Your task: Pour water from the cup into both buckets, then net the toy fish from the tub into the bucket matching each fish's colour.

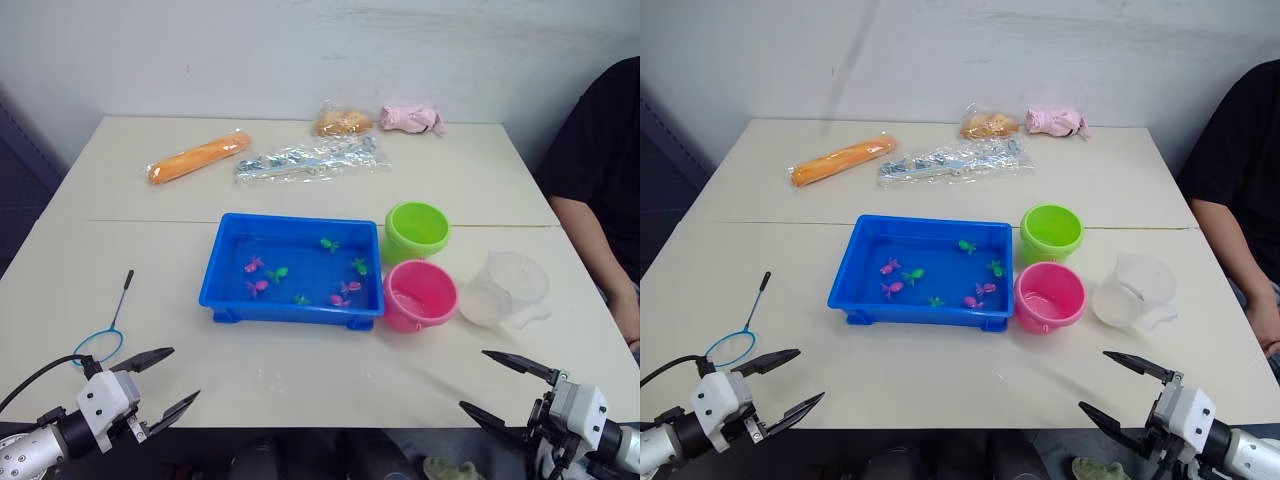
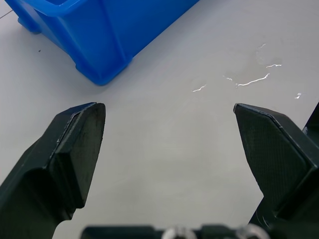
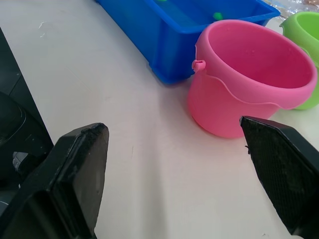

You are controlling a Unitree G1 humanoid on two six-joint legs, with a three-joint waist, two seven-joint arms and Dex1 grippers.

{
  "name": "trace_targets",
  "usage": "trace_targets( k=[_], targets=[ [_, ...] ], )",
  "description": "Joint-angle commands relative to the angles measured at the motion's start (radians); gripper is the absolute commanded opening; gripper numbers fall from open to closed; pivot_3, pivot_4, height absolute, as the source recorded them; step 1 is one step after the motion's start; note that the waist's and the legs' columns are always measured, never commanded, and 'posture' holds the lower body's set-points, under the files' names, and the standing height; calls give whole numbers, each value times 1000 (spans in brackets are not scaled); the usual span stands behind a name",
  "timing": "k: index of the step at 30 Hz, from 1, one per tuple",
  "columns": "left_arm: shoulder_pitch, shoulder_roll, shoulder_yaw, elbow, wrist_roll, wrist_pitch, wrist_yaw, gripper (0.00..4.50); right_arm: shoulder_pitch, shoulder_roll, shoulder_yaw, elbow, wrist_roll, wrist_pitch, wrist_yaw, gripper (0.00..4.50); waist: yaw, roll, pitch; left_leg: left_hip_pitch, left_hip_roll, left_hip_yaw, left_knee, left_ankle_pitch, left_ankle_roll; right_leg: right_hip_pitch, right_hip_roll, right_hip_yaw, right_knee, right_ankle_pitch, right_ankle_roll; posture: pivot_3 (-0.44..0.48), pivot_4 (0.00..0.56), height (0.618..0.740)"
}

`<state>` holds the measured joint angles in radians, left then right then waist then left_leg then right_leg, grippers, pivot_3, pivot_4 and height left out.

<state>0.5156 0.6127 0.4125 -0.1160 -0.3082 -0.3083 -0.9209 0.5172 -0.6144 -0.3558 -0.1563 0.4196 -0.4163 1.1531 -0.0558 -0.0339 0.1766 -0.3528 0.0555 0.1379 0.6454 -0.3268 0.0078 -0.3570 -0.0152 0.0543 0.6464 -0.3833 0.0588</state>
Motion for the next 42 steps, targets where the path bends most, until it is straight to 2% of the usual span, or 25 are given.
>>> trace_targets(
  k=[1, 7, 9, 13, 16, 20, 29, 42],
  targets=[
    [-8, 15, 5, -54, -32, 14, -1, 4439, -3, 6, -6, -22, 16, -3, -29, 4500, 0, 0, 0, 0, 0, 0, 0, 0, 0, 0, 0, 0, 0, 0, 0, 0, 150, 740],
    [-61, 73, -72, -308, -279, 301, -37, 4439, 63, 100, -120, -132, 127, 166, -262, 4500, 5, 2, -1, 0, 0, -1, 1, 2, -3, 0, 0, -1, 2, 0, 0, 0, 150, 740],
    [-99, 93, -107, -371, -322, 364, -42, 4439, 80, 151, -135, -158, 141, 212, -347, 4500, 5, 3, -2, 0, 0, -1, 0, 2, -5, 0, 0, -1, 2, 0, 0, 0, 150, 740],
    [-200, 108, -168, -442, -364, 457, -26, 4439, 69, 249, -122, -202, 121, 288, -510, 4500, 0, 6, -3, 0, 0, -2, 0, 4, -7, 0, 1, -1, 3, 0, 0, 0, 150, 740],
    [-308, 102, -219, -460, -377, 505, -15, 4439, 14, 368, -75, -232, 60, 333, -689, 4500, -6, 7, -4, 0, 0, 0, 0, 4, -8, 0, 3, 1, 5, 0, 0, 0, 150, 740],
    [-404, 96, -244, -467, -394, 550, -1, 4439, -59, 468, -31, -234, -34, 359, -850, 4500, -11, 12, -6, 1, 1, 0, 0, 7, -12, -3, 4, 2, 8, 0, 0, 0, 150, 740],
    [-448, 82, -239, -448, -380, 566, -4, 4439, -131, 499, -85, -167, -92, 379, -1030, 4500, -4, 14, -6, 0, 1, 0, 0, 7, -12, -5, 4, 2, 8, 0, 0, 0, 150, 740],
    [-484, 77, -258, -445, -375, 584, -11, 4439, -192, 502, -80, -72, -108, 412, -1109, 4500, -6, 14, -6, 0, 1, 0, 0, 7, -12, -5, 5, 3, 9, 0, 0, 0, 150, 740]
  ],
)
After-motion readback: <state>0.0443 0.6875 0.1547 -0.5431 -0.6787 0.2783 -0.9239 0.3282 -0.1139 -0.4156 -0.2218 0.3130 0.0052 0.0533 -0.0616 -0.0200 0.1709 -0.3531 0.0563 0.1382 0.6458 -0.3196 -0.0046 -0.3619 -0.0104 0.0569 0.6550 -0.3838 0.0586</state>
